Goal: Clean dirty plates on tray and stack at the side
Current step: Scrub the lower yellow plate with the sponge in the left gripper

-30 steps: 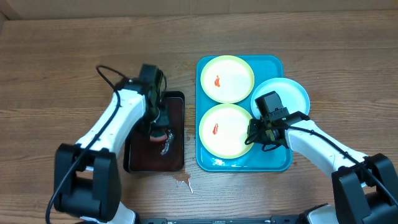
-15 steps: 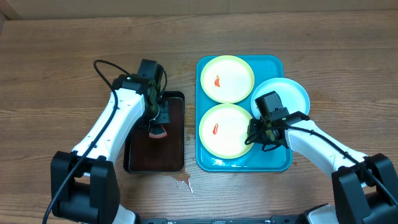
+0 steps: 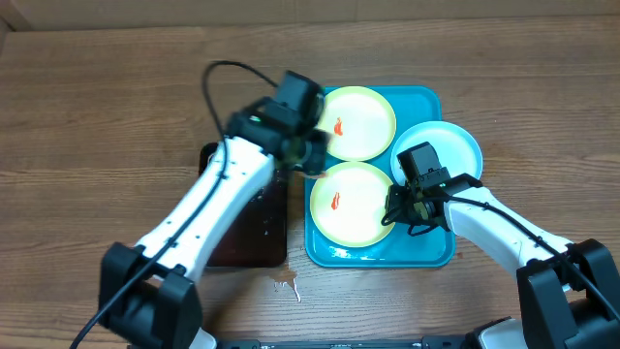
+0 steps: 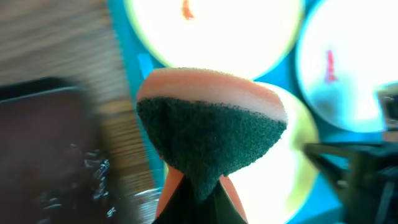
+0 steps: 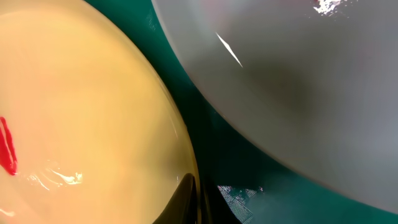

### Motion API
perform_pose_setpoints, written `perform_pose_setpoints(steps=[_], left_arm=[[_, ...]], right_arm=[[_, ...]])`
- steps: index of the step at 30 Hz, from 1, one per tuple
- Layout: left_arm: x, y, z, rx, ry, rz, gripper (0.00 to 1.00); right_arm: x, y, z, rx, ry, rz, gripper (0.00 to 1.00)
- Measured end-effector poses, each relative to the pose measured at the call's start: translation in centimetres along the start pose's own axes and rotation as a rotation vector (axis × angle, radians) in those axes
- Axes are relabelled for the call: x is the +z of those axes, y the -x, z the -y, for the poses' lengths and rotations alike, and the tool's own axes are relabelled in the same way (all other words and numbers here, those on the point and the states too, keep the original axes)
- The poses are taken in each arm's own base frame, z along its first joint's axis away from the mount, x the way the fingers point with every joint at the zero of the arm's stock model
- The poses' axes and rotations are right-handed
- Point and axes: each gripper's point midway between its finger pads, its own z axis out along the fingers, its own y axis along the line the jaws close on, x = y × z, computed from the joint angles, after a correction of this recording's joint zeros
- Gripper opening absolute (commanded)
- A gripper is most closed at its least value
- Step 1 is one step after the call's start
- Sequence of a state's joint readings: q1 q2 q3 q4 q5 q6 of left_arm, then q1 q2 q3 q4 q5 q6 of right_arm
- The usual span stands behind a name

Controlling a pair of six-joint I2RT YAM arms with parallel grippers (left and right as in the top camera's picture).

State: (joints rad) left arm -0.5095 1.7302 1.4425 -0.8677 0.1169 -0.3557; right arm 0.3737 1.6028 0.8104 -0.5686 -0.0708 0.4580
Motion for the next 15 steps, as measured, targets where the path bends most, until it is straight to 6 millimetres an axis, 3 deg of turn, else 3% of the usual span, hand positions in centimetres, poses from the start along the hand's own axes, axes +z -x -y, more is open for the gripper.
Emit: perform_pose_setpoints(steps=[6, 11, 15], left_arm=[[5.8, -2.8, 3.2, -0.015, -0.039, -0.132, 0.04], [10.3, -5.9, 2.6, -0.075, -0.003, -0.267, 0.04], [11.0, -6.6, 1.8, -0.111, 0.023, -0.295, 0.04]], right_arm=[[0.0, 0.0, 0.0, 0.000, 0.000, 0.001, 0.04], [0.0, 0.0, 0.0, 0.000, 0.000, 0.000, 0.04], [0.0, 0.0, 0.0, -0.001, 0.000, 0.000, 0.04]])
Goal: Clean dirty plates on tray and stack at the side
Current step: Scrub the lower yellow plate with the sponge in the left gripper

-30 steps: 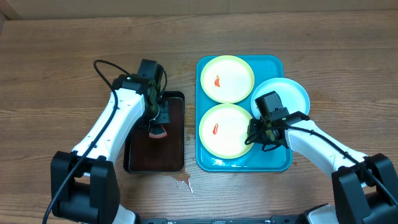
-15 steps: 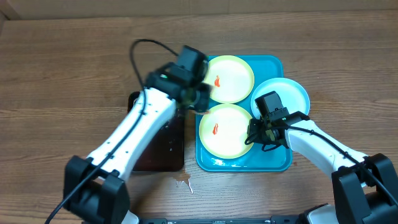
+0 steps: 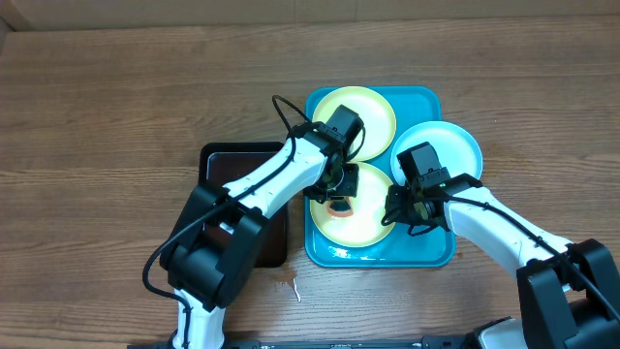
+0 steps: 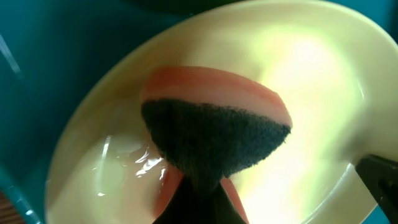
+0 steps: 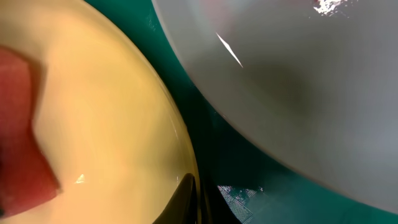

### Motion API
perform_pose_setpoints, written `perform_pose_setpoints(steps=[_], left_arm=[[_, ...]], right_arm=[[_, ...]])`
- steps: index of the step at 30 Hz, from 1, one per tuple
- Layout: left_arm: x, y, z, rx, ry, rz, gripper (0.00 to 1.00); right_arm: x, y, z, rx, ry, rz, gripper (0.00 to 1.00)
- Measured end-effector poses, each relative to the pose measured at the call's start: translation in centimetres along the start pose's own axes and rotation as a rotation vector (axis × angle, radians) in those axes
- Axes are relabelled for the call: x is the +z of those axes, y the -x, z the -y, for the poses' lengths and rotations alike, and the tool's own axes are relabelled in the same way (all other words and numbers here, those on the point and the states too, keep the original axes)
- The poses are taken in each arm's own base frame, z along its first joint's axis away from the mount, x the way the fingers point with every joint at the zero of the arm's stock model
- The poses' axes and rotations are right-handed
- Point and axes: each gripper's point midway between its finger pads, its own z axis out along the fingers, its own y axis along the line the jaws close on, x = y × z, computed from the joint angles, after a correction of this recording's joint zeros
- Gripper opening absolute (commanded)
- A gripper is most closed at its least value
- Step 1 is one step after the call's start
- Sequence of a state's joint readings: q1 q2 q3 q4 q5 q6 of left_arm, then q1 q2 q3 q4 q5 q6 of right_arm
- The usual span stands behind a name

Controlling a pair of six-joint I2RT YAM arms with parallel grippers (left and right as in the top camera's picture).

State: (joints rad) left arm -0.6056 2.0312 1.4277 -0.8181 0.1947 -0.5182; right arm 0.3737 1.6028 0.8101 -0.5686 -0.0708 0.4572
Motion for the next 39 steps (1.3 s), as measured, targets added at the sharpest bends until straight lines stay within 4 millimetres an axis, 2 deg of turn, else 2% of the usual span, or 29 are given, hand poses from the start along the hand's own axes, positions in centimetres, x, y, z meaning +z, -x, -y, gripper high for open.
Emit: perform_pose_setpoints(steps=[5, 14, 18, 22, 26, 29, 34, 39], left_arm=[[-0.3, 0.0, -2.5, -0.051, 0.102, 0.003, 0.04], [-0.7, -0.3, -4.4, -0.053, 0.205, 0.005, 0.04], [-0.5, 0.1, -3.3, -0.008, 0.147, 0.009, 0.04], [-0.1, 0.7, -0.1, 0.053, -0.005, 0.016, 0.04], [1.4, -0.3, 2.5, 0.096, -0.114, -0.041, 0.04], [1.8, -1.0, 3.7, 0.101, -0.179, -0.086, 0.04], [1.6, -1.9, 4.0, 0.094, -0.208, -0.133, 0.04], [0.9, -3.1, 1.8, 0.070, -0.068, -0.183, 0.04]], right_arm=[[0.0, 0.0, 0.0, -0.001, 0.000, 0.000, 0.04], [0.0, 0.0, 0.0, -0.002, -0.001, -0.001, 0.04], [0.0, 0.0, 0.0, -0.002, -0.001, -0.002, 0.04], [0.0, -0.1, 0.0, -0.001, -0.002, -0.004, 0.04], [0.0, -0.3, 0.2, 0.000, -0.007, -0.011, 0.04], [0.0, -0.4, 0.3, 0.001, -0.013, -0.014, 0.04], [0.0, -0.4, 0.3, 0.001, -0.015, -0.016, 0.04], [0.0, -0.4, 0.3, 0.001, -0.014, -0.016, 0.04]])
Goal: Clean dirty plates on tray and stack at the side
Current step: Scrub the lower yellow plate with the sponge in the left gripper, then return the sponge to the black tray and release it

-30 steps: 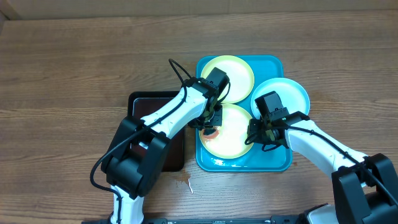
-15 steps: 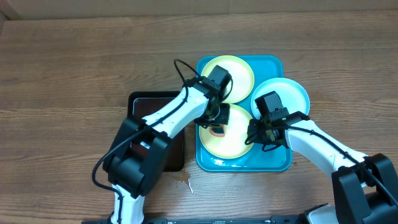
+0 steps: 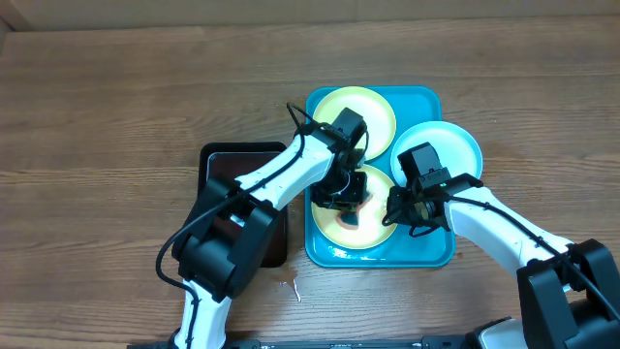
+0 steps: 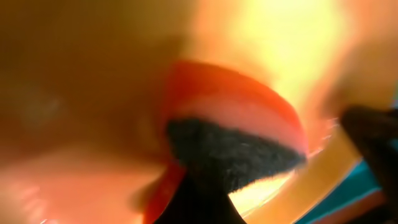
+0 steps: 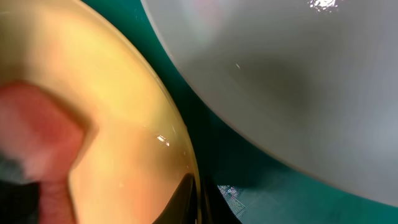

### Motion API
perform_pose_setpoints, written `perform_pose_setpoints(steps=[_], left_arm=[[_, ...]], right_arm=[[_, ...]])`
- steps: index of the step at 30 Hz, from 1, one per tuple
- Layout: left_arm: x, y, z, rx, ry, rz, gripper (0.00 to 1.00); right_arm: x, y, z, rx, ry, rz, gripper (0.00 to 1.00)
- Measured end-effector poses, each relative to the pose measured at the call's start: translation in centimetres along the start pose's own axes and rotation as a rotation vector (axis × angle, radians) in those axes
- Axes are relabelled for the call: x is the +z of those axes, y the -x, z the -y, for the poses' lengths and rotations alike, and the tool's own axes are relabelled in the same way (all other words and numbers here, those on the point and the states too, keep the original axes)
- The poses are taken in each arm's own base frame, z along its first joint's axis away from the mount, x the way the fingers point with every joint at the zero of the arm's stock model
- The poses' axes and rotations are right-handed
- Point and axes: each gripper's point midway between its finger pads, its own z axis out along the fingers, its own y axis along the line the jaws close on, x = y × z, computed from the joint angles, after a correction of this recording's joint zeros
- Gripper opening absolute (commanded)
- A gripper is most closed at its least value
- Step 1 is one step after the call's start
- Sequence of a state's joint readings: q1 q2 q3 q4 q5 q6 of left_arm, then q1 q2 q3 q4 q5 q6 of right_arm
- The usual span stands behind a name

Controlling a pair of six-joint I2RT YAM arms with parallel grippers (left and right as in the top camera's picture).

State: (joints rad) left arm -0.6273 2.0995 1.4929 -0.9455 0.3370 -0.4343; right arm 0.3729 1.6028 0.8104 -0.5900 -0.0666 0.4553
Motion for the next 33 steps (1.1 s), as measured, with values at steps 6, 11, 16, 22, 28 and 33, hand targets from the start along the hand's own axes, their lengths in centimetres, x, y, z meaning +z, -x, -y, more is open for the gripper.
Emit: perform_pose_setpoints(steps=[6, 11, 16, 22, 28, 33], left_arm=[[-1.2, 0.0, -3.8, -0.012, 0.242, 0.028, 0.04], [-1.8, 0.7, -5.6, -0.005, 0.354, 0.075, 0.04], [-2.3, 0.8, -5.9, -0.013, 0.369, 0.083, 0.04], [-6.4, 1.1, -5.3, -0.067, 0.232, 0.140, 0.04], [-15.5, 0.1, -7.1, -0.147, 0.130, 0.296, 0.04], [-18.6, -1.3, -11.4, -0.250, 0.200, 0.318, 0.04]], right_arm=[[0.0, 0.0, 0.0, 0.000, 0.000, 0.001, 0.04], [0.0, 0.0, 0.0, 0.000, 0.000, 0.001, 0.04], [0.0, 0.0, 0.0, 0.000, 0.001, 0.001, 0.04], [0.0, 0.0, 0.0, 0.000, 0.001, 0.000, 0.04], [0.0, 0.0, 0.0, 0.000, 0.001, 0.000, 0.04], [0.0, 0.0, 0.0, 0.000, 0.001, 0.001, 0.04]])
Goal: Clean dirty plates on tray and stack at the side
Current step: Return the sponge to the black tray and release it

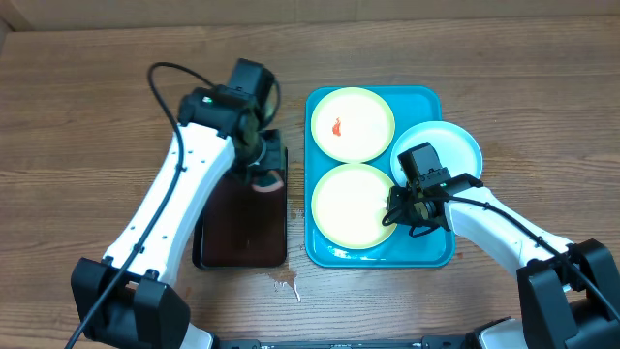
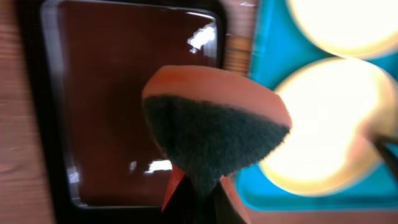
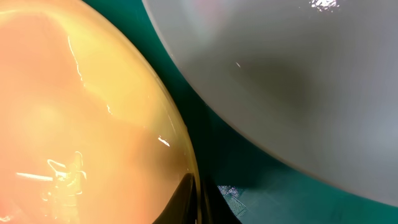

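Observation:
Two yellow plates lie in the blue tray. The far plate carries a red smear; the near plate shows none. My left gripper is shut on an orange sponge with a dark green scrub face, held over the right side of the dark tray. My right gripper is shut on the right rim of the near yellow plate. A pale blue plate rests on the tray's right edge, just beyond the right gripper.
The dark tray sits left of the blue tray, its bottom glossy. A small scrap lies on the wooden table near the front. The pale blue plate overhangs the teal tray floor.
My left gripper has moved with the sponge from the near yellow plate to above the dark tray. The near plate now lies uncovered with no red smear. The right gripper has kept its hold.
At first both yellow plates had red smears and the sponge hung above the blue tray's left edge. Then the sponge was down on the near plate, and still on it later. Now the sponge is over the dark tray and the near plate looks clean.

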### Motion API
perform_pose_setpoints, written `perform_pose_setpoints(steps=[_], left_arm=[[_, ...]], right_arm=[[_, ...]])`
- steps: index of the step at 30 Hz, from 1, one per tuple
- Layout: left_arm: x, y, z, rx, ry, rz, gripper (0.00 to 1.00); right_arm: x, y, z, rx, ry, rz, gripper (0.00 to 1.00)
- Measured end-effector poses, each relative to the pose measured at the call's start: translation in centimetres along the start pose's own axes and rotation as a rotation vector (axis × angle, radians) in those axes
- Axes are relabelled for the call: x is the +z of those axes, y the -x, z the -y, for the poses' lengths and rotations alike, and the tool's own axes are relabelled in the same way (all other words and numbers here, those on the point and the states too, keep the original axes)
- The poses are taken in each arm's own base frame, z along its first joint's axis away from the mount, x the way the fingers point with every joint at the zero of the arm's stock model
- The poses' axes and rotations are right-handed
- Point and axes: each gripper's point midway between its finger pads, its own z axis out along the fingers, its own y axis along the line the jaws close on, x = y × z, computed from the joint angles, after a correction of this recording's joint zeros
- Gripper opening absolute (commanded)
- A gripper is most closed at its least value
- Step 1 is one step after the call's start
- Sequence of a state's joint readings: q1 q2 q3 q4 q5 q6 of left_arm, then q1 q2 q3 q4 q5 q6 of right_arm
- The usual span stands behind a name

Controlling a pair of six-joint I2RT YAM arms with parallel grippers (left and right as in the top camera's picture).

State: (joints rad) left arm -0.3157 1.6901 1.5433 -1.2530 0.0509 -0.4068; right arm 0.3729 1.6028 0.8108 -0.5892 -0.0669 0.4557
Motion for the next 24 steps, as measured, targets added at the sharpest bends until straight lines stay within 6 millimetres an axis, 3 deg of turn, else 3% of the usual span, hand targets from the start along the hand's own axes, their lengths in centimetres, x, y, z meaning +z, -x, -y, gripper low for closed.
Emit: perform_pose_setpoints(steps=[4, 8, 11, 14, 16, 18, 20, 24], left_arm=[[1.9, 0.1, -3.0, -0.032, 0.092, 0.003, 0.04], [6.3, -1.9, -5.6, -0.061, 0.147, -0.046, 0.04], [9.0, -3.8, -6.7, -0.069, 0.163, -0.087, 0.05], [10.5, -4.8, -7.1, -0.070, 0.167, -0.101, 0.06], [10.9, -4.9, -7.2, -0.070, 0.166, -0.097, 0.23], [10.9, -4.7, -7.1, -0.073, 0.162, -0.087, 0.29], [10.8, -4.8, -7.1, -0.076, 0.165, -0.093, 0.46], [9.7, -5.1, -7.3, -0.087, 0.175, -0.127, 0.54]], right_arm=[[0.0, 0.0, 0.0, 0.000, 0.000, -0.001, 0.04], [0.0, 0.0, 0.0, 0.000, 0.000, -0.001, 0.04], [0.0, 0.0, 0.0, 0.000, 0.000, 0.000, 0.04], [0.0, 0.0, 0.0, -0.001, -0.001, -0.002, 0.04], [0.0, -0.1, 0.0, 0.000, -0.002, -0.003, 0.04], [0.0, -0.2, 0.1, 0.001, -0.004, -0.008, 0.04], [-0.2, -0.4, 0.2, 0.002, -0.012, -0.022, 0.04], [-0.7, -1.4, 0.7, 0.007, -0.041, -0.076, 0.04]])
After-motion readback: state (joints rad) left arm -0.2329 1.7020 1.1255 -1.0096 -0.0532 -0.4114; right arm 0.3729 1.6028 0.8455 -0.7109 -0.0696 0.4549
